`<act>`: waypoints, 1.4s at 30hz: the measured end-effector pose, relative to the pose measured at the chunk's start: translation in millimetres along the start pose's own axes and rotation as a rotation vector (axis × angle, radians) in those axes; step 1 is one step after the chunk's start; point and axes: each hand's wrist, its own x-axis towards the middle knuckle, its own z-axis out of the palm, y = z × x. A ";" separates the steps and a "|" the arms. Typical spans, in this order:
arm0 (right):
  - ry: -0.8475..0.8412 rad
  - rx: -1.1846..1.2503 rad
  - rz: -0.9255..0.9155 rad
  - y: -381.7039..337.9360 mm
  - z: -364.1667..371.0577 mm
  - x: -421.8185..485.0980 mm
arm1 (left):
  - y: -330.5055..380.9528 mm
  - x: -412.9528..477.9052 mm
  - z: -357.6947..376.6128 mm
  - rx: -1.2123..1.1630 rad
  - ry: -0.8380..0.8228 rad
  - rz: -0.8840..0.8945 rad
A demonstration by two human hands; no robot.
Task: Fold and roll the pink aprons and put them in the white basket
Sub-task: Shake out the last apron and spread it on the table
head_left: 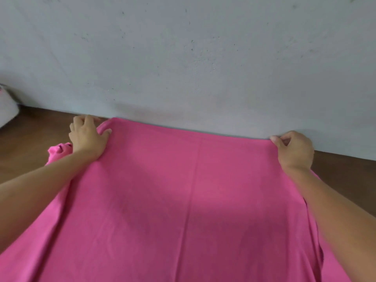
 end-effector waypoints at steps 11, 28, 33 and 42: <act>-0.169 0.094 -0.272 -69.1 -4.6 -79.0 | -51.4 -146.4 -65.0 0.118 -0.172 0.299; -0.631 0.425 -0.477 -264.9 23.6 -367.6 | -167.1 -304.1 -156.0 -0.012 -0.126 0.038; -0.613 0.323 -0.527 -289.5 38.0 -413.3 | -179.7 -313.6 -160.0 -0.061 -0.119 0.087; -0.511 0.043 -0.580 -296.1 36.1 -430.3 | -226.7 -252.1 -202.6 -0.362 -0.252 -0.162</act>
